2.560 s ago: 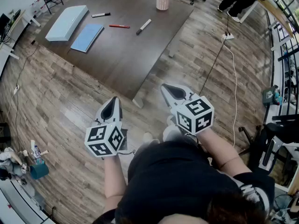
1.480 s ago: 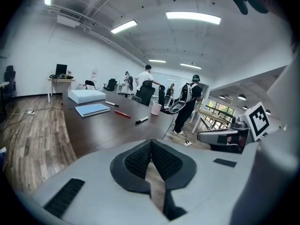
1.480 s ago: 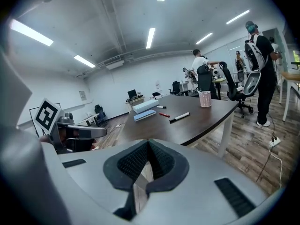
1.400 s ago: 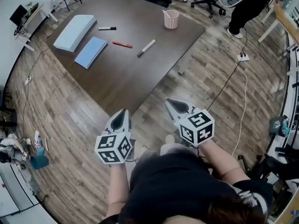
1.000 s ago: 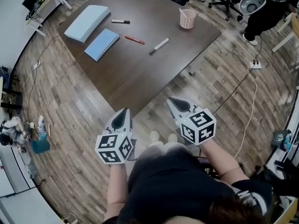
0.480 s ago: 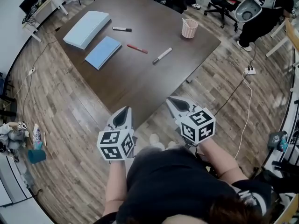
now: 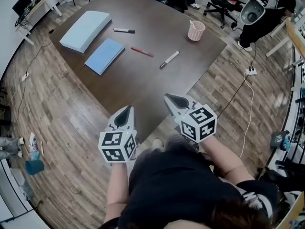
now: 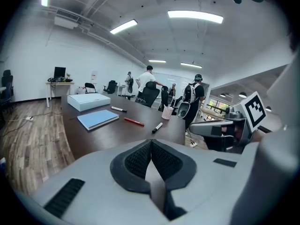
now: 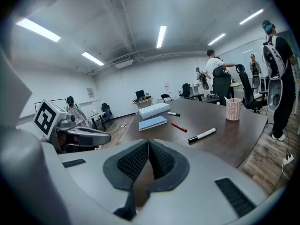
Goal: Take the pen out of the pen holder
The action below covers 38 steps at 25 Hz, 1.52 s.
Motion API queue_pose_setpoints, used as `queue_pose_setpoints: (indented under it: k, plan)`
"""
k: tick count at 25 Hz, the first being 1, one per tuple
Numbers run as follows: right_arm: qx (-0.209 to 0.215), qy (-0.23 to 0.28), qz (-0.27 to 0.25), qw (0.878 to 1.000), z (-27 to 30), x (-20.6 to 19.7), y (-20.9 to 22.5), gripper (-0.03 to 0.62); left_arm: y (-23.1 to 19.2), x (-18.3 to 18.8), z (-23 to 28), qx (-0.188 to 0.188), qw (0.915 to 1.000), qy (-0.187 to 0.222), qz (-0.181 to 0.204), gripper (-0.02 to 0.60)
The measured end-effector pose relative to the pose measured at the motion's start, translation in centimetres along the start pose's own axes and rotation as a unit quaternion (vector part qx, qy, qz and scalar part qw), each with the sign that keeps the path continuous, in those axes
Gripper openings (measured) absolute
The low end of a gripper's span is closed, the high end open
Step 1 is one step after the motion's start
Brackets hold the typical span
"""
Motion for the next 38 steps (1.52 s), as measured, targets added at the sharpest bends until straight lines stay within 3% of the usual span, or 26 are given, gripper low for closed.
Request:
queue_pose_setpoints:
  k: [6,12,18,23,30,38]
  plan:
    - [0.005,-0.003,-0.005,1.000,2.0,1.0,1.2,0.041,-0.9,0.8,1.8,-0.003,1.0000,0.001,-0.004,0.028]
    - [0.024,-0.005,-0.004,1.000,4.6,2.1,4.7,0.089,-1.0,1.9,4.7,0.022,0.9997,0.000,-0.009,0.029]
    - [0.049,-0.012,-0.019,0.999,7.4,4.1,10.3,0.109,-0.2,3.1,9.5,0.052,0.9985,-0.007,-0.018,0.029]
    - [0.051,-0.015,-0.018,0.998,9.3,6.3,16.4,0.112,1.4,4.8,14.6,0.053,0.9984,-0.008,-0.018,0.029]
    - [0.034,-0.011,-0.025,0.999,11.3,8.6,23.5,0.121,3.0,6.3,20.0,0.054,0.9982,-0.016,-0.018,0.029]
    - [-0.017,-0.006,-0.098,0.995,11.9,11.4,32.0,0.123,4.4,7.0,25.2,0.067,0.9971,-0.010,-0.033,0.029]
Point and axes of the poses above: the fingertips, and each gripper's own axes: z forward along the fingers, y to its right, x out of its top, the point moved 9 cm from there along -z, backward along the fingers, and after that the axes turned 10 degrees about y, right-handed, at the moved point
